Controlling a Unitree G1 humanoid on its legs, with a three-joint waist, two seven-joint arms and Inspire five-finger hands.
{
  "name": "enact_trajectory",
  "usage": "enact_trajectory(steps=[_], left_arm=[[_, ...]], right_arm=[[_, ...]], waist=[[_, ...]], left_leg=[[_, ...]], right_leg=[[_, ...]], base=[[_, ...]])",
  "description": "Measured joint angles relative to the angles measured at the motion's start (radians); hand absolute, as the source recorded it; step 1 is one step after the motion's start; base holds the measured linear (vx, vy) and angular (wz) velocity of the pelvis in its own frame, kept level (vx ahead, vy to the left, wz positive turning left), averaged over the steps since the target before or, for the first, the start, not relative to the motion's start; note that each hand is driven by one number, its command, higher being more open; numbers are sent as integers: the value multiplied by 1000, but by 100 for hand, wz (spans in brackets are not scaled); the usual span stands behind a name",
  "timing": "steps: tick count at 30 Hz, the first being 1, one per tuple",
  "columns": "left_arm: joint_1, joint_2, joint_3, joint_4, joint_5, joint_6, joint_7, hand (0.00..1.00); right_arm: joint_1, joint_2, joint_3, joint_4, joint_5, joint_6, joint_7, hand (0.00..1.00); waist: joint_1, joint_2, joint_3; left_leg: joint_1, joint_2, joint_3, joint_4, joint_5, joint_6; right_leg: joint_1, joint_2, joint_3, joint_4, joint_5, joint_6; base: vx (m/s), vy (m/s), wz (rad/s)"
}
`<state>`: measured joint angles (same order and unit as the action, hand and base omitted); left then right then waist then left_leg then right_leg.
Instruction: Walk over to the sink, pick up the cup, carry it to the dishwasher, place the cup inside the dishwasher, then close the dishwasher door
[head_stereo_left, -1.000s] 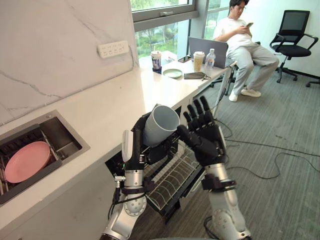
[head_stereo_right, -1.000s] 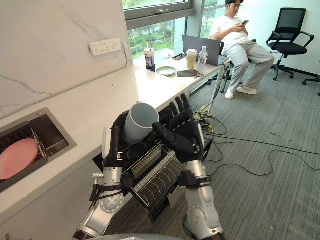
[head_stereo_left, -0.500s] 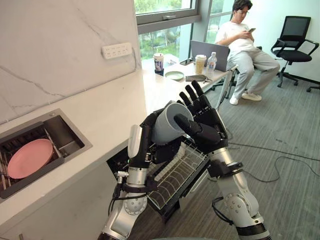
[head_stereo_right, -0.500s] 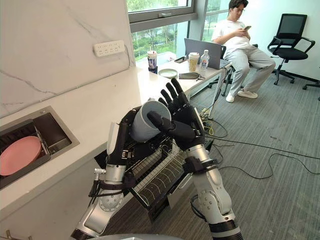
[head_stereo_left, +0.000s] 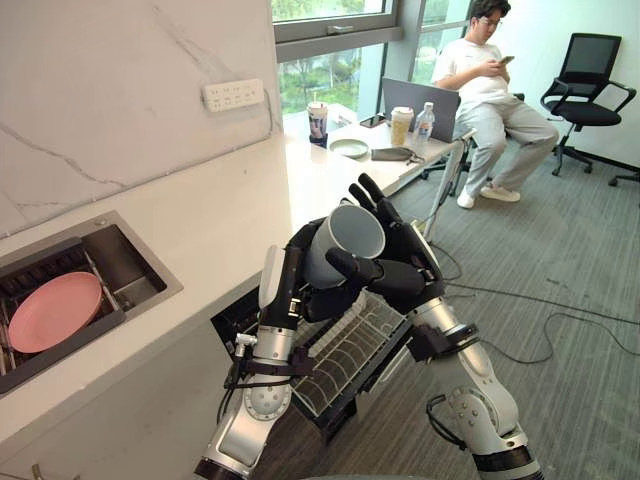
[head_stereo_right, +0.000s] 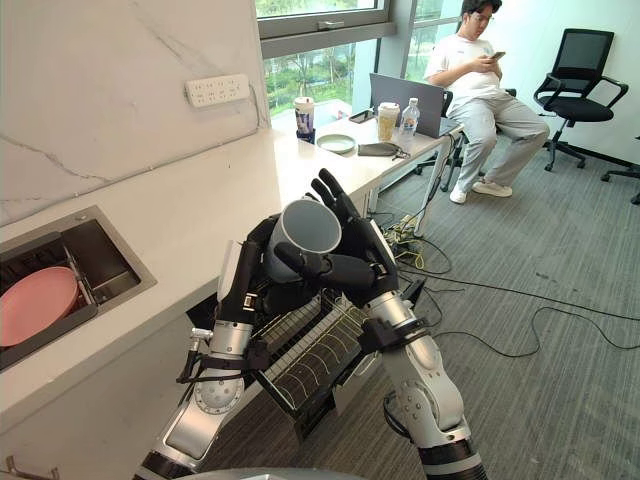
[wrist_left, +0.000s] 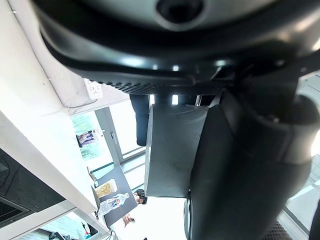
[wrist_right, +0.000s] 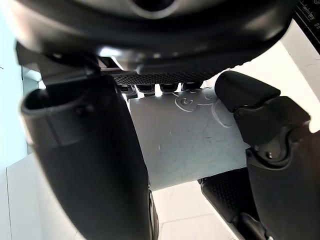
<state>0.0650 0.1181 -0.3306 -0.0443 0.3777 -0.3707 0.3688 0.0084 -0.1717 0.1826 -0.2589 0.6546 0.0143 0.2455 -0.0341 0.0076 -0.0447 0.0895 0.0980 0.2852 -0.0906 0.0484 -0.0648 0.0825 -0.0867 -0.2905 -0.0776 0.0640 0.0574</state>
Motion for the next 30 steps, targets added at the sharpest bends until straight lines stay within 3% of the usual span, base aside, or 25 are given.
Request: enact_trajectory(steps=[13, 14, 30], left_arm=[[-2, 1, 10, -40, -25, 24, -30, 0], [-2, 1, 10, -40, -25, 24, -31, 0], [-2, 8, 6, -50, -24, 32, -59, 0]], right_arm=[[-1, -9, 19, 0, -94, 20, -3, 100], [0, -9, 20, 0, -99, 21, -4, 0], [-7, -11, 23, 0, -148, 17, -120, 0]], waist=[[7, -8, 5], [7, -9, 6], [12, -9, 6]], left_leg=[[2, 0, -2, 0, 1, 0], [2, -1, -2, 0, 1, 0], [1, -1, -3, 0, 1, 0]], right_leg=[[2, 0, -2, 1, 0, 0], [2, -1, -2, 1, 0, 0], [2, -1, -3, 1, 0, 0]], base=[[0, 0, 0], [0, 0, 0], [0, 0, 0]])
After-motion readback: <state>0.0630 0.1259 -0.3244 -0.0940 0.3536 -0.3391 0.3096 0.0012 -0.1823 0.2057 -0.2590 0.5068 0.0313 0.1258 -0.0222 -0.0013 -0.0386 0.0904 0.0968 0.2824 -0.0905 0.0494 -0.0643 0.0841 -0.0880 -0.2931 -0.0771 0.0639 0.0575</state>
